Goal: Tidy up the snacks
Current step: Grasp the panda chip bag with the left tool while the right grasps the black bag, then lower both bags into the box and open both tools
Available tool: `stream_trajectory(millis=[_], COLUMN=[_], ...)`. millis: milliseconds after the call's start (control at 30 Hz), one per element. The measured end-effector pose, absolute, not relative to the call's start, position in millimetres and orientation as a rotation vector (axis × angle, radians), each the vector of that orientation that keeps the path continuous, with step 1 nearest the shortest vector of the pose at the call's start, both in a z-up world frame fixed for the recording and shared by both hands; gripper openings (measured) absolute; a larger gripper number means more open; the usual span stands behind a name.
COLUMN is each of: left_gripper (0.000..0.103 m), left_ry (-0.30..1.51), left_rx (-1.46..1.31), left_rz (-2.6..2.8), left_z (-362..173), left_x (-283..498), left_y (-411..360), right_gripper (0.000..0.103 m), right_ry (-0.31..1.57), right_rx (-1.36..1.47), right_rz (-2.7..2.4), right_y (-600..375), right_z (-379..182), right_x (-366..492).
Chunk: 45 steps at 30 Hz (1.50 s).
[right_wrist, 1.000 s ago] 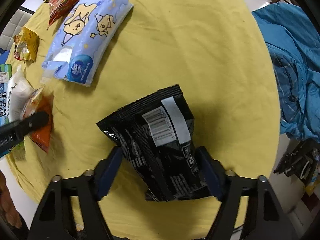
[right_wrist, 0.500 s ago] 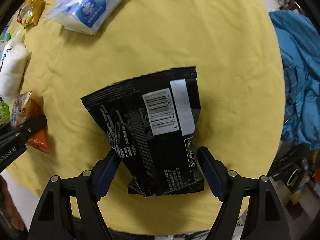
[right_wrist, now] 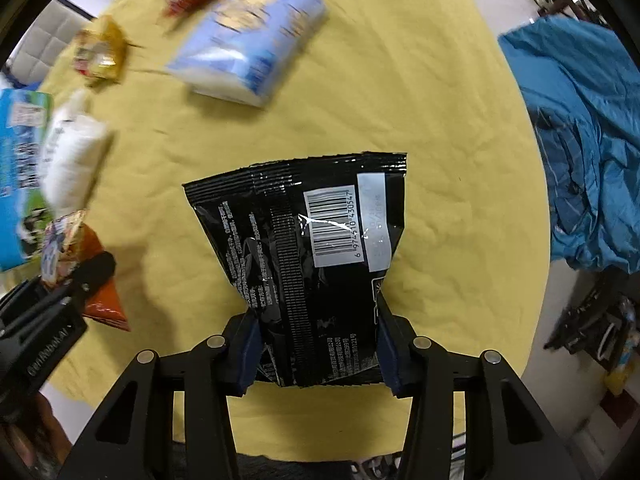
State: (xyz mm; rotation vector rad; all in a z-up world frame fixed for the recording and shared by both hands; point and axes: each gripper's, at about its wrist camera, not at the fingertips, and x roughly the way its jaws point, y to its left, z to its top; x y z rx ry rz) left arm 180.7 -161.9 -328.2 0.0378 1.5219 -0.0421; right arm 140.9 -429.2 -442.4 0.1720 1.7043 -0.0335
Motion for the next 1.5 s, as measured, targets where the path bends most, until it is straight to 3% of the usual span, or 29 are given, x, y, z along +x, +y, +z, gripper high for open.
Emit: stream_trajectory(millis=[333,567,867,1167,1500], left_gripper=[0.035,0.035,0.035,0.035,0.035], left_ry=[1.329,1.229,1.218,1.324,1.5], left_rx=[-0.046,-0.094,-0.171,-0.248,-0.362], left_rz=[-0.045,-0.029,0.004,0.025,-0.077], left_z=[-239,-192,-169,-204,-305], left_x=[157,165,189,240,301], left_y=[-135,-79,45,172,232], right_gripper=[0.05,0.05,0.05,0.05,0.05], right_ry=[1.54,1.44,1.365,1.421,1.551], right_rx=[0.142,0.119,0.111,0.103,0.066], right_rz=[0.098,0.198,0.289,0.368,0.313], right_y=[-408,-293,-171,-32,63], right_z=[-349,-260,-200,-218,-313], right_x=[143,169,200,252,320])
